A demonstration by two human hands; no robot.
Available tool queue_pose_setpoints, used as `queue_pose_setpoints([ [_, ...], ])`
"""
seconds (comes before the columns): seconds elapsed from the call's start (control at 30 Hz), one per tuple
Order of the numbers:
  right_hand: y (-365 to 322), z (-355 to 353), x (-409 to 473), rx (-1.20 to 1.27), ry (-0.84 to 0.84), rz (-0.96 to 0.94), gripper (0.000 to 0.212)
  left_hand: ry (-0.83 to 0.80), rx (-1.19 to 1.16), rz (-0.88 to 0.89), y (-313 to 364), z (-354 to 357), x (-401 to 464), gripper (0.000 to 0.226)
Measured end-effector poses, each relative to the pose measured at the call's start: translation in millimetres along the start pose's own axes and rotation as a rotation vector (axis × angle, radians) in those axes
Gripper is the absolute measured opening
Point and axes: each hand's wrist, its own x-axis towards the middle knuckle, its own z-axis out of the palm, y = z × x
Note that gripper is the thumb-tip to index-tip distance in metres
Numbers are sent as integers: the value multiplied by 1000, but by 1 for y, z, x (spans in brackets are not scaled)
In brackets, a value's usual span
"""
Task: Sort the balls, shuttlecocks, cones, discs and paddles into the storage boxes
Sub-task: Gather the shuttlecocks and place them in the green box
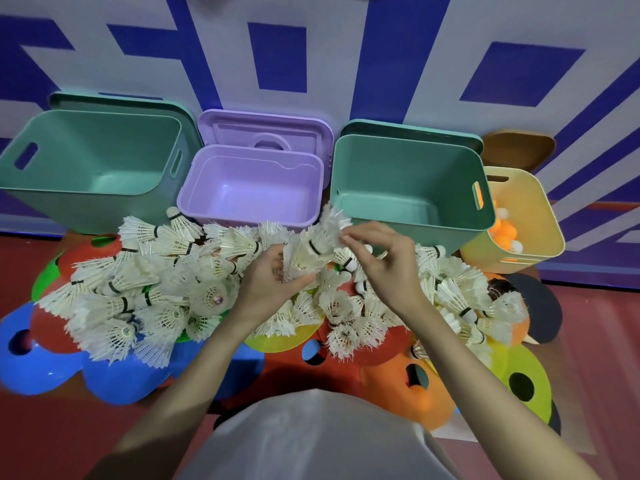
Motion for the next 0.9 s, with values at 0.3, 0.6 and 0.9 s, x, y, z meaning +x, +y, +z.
queue_pose_setpoints([
  [0.3, 10, 7, -13, -93, -190, 47, 32, -15, -19, -37, -2, 6, 3, 49],
  [0.6, 75, -5, -35, -514, -666, 137, 37, -7, -13, -66, -2, 5, 1, 67],
  [0.9, 79, 6, -52, -636, -695, 24, 16, -31, 4, -25, 17, 7, -6, 47],
])
